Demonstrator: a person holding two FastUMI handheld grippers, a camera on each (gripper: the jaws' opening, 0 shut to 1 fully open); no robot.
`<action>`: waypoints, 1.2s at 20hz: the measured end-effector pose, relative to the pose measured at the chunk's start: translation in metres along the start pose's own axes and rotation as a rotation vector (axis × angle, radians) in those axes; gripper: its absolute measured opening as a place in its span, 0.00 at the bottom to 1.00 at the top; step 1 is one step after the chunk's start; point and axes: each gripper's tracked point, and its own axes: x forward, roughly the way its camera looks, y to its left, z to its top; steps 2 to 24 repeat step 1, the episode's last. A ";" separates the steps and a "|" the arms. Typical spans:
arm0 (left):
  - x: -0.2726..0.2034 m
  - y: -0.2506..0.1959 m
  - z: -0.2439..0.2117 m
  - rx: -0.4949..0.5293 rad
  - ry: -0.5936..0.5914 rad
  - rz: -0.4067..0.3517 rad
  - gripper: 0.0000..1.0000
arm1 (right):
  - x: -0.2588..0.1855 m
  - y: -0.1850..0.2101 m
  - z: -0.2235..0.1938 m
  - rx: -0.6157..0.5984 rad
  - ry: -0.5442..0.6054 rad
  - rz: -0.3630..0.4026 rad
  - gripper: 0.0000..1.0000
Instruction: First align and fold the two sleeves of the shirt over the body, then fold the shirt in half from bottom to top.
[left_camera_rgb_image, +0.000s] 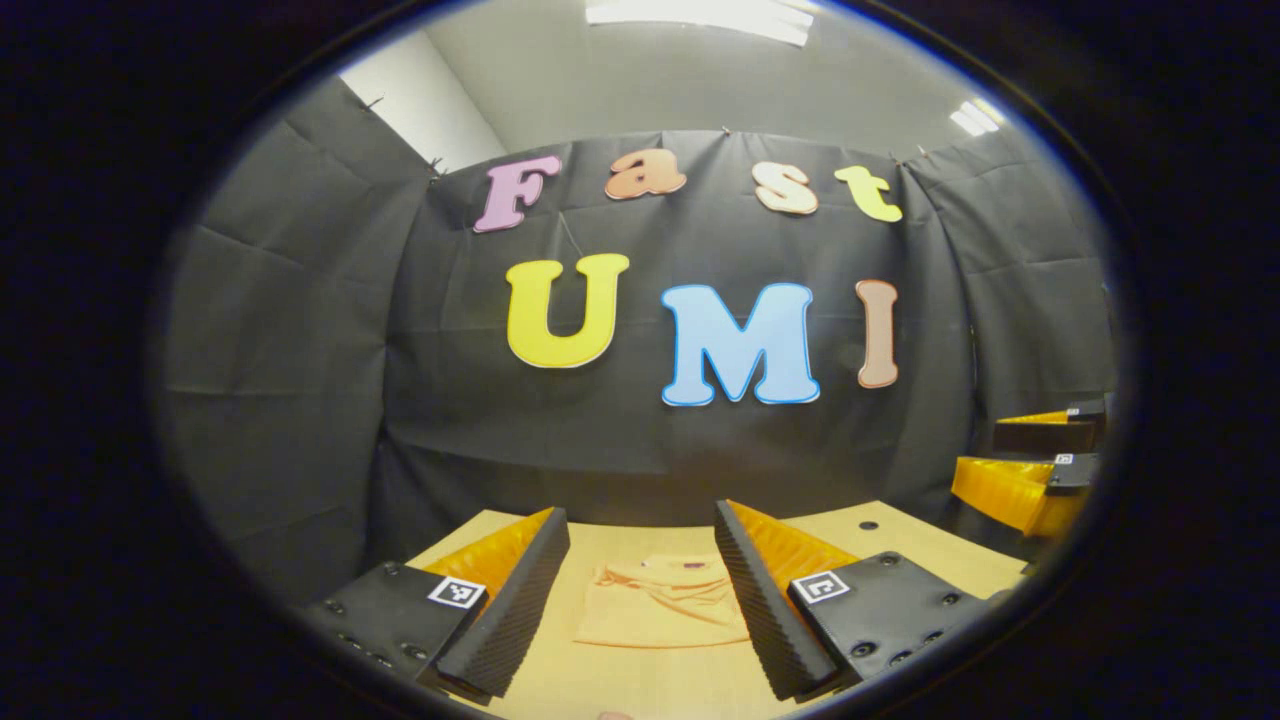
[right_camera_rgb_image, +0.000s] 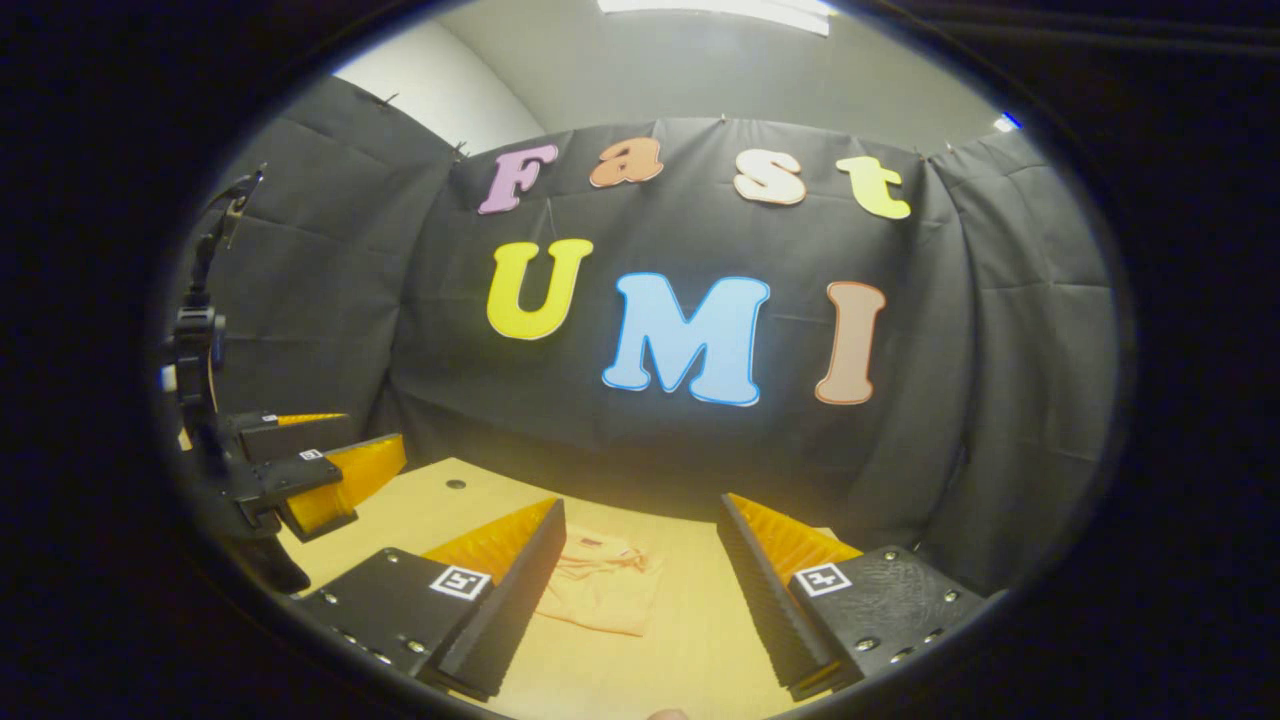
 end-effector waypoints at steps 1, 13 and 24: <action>-0.003 -0.007 0.002 0.004 -0.002 0.023 0.94 | -0.001 -0.005 -0.001 0.005 0.005 0.016 0.95; -0.003 -0.007 0.002 0.004 -0.002 0.023 0.94 | -0.001 -0.005 -0.001 0.005 0.005 0.016 0.95; -0.003 -0.007 0.002 0.004 -0.002 0.023 0.94 | -0.001 -0.005 -0.001 0.005 0.005 0.016 0.95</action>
